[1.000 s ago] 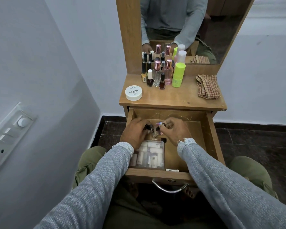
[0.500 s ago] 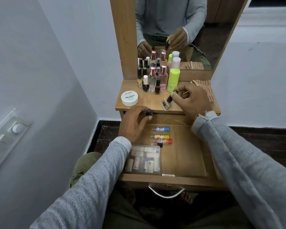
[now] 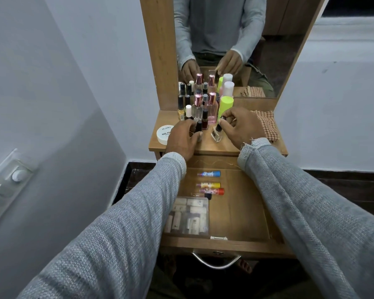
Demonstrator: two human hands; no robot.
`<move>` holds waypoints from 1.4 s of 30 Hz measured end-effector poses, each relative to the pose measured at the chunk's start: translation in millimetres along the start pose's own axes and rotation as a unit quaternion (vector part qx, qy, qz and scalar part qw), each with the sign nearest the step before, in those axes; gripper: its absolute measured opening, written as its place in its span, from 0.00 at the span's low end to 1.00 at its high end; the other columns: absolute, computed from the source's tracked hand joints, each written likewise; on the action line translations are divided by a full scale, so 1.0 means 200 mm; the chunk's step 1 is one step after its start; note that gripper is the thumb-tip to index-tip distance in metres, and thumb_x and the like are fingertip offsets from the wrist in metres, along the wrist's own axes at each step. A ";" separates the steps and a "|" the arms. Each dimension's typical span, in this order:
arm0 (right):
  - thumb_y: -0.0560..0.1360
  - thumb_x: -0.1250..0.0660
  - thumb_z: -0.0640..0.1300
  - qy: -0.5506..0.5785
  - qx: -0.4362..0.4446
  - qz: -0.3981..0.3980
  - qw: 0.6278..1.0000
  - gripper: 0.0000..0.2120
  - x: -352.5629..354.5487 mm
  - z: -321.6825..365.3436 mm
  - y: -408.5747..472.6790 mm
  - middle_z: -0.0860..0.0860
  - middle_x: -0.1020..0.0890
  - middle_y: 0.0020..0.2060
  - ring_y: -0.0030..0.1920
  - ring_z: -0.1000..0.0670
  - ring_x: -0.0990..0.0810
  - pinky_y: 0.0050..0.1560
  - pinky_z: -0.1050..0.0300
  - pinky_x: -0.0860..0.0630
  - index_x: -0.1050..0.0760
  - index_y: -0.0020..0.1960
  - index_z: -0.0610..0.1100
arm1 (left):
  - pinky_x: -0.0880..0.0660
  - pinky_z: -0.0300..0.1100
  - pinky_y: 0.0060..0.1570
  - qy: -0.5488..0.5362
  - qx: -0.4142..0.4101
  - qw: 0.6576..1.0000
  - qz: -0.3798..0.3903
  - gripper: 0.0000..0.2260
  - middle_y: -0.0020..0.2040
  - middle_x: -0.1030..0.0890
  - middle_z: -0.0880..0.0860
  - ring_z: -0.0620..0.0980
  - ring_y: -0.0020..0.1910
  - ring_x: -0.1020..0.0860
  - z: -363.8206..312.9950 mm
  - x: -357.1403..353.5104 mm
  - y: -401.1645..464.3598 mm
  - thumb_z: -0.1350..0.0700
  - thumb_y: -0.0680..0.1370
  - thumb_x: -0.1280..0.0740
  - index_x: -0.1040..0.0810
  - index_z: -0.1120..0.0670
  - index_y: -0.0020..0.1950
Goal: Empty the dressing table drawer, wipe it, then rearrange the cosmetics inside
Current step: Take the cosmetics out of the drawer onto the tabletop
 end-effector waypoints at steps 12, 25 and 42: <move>0.70 0.27 0.47 0.038 -0.070 0.044 0.996 0.18 -0.19 -0.13 -0.12 0.49 0.20 0.44 0.43 0.50 0.23 0.48 0.50 0.21 0.25 0.57 0.44 | 0.24 0.50 0.58 -0.003 0.033 0.999 -0.009 0.18 0.55 0.19 0.55 0.53 0.54 0.22 0.07 -0.07 -0.03 0.56 0.74 0.28 0.23 0.57 0.63; 0.70 0.29 0.52 0.030 -0.121 0.028 0.992 0.17 -0.26 -0.18 -0.07 0.48 0.18 0.46 0.47 0.48 0.21 0.50 0.50 0.23 0.24 0.55 0.44 | 0.28 0.46 0.50 0.092 0.055 0.994 -0.023 0.11 0.53 0.19 0.56 0.56 0.53 0.22 0.03 -0.07 0.01 0.57 0.77 0.32 0.23 0.56 0.59; 0.67 0.25 0.45 0.106 -0.164 -0.009 0.981 0.11 -0.27 -0.28 -0.03 0.55 0.19 0.40 0.41 0.52 0.20 0.48 0.47 0.21 0.26 0.45 0.50 | 0.25 0.51 0.49 0.065 0.116 0.991 -0.026 0.11 0.52 0.19 0.58 0.59 0.51 0.21 0.04 -0.08 0.02 0.57 0.79 0.34 0.29 0.56 0.60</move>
Point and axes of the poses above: each hand's wrist, its own y-axis towards the middle knuckle, its own x-axis out of the back of the hand, z = x × y, the point moved 10 cm from there along y, towards the middle knuckle
